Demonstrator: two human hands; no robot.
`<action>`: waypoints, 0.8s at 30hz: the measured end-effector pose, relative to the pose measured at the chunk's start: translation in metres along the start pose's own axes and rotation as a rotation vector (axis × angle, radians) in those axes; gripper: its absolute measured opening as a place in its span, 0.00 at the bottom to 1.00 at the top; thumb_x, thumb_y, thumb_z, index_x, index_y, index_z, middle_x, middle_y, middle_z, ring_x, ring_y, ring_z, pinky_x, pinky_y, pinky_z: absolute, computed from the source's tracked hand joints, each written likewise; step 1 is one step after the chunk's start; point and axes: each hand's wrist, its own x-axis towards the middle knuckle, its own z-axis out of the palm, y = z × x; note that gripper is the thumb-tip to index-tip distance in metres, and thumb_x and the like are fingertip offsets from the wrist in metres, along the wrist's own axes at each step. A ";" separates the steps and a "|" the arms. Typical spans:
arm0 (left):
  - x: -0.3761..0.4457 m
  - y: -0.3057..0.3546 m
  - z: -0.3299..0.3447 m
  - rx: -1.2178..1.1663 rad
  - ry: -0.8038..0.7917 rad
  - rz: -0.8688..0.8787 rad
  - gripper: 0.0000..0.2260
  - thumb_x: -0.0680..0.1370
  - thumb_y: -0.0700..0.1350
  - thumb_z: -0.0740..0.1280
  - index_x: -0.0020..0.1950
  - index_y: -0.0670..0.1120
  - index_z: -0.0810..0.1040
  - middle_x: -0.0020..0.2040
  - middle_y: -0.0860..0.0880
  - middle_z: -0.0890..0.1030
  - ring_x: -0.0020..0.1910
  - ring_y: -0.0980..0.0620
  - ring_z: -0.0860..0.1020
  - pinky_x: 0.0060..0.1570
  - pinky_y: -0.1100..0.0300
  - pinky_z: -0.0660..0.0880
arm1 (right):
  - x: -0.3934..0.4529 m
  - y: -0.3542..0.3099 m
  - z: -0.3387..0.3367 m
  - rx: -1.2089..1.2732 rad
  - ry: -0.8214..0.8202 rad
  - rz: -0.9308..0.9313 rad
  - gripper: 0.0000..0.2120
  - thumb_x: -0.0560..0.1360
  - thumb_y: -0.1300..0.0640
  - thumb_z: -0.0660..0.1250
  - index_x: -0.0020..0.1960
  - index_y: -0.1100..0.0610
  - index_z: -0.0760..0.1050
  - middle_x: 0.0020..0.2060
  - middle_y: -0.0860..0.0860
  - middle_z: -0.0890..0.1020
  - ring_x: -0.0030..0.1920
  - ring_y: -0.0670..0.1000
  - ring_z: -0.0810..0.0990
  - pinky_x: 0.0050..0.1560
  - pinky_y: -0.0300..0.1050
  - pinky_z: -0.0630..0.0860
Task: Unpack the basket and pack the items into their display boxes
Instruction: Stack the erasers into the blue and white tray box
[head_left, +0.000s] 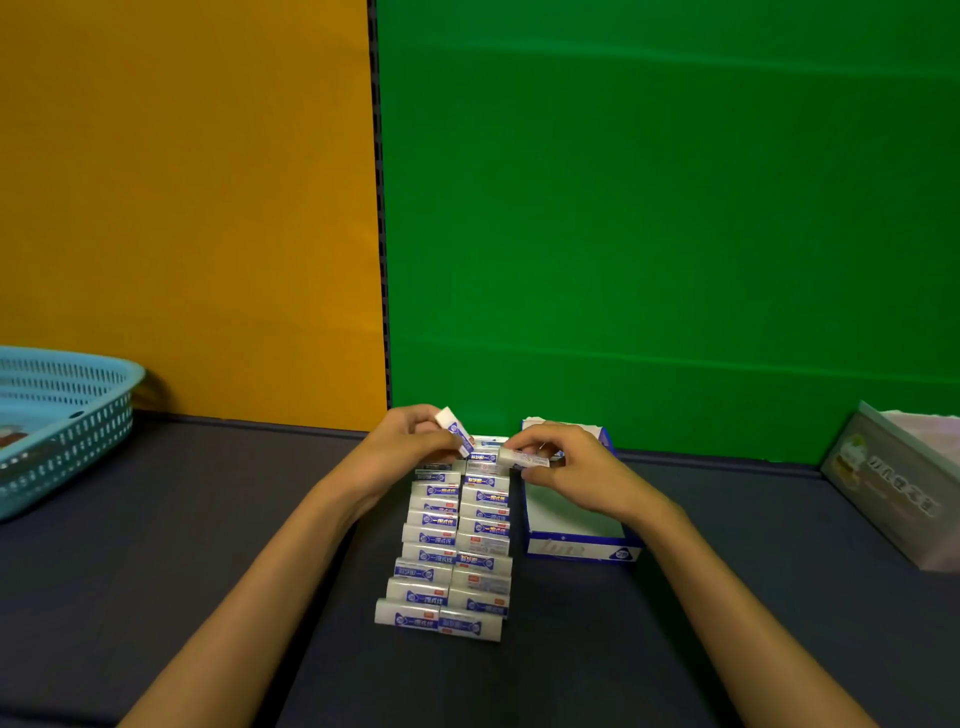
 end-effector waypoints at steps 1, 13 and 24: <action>0.000 0.001 0.002 0.008 0.000 0.003 0.06 0.76 0.36 0.72 0.51 0.39 0.79 0.46 0.43 0.86 0.46 0.47 0.85 0.48 0.58 0.81 | -0.001 0.001 -0.001 0.004 0.004 -0.002 0.14 0.73 0.63 0.72 0.53 0.45 0.81 0.50 0.48 0.83 0.51 0.48 0.79 0.53 0.46 0.76; 0.019 0.014 0.044 0.300 -0.043 0.125 0.11 0.80 0.41 0.67 0.61 0.49 0.82 0.53 0.54 0.83 0.51 0.59 0.81 0.45 0.69 0.76 | -0.016 0.026 -0.038 -0.137 0.099 0.082 0.07 0.73 0.55 0.76 0.50 0.51 0.86 0.42 0.43 0.84 0.39 0.42 0.79 0.41 0.33 0.72; 0.045 -0.001 0.105 0.868 -0.007 0.329 0.08 0.79 0.51 0.69 0.58 0.57 0.81 0.57 0.55 0.81 0.58 0.52 0.74 0.60 0.51 0.66 | -0.025 0.047 -0.045 -0.678 0.101 0.099 0.08 0.76 0.48 0.70 0.53 0.44 0.82 0.45 0.46 0.82 0.53 0.51 0.70 0.49 0.47 0.68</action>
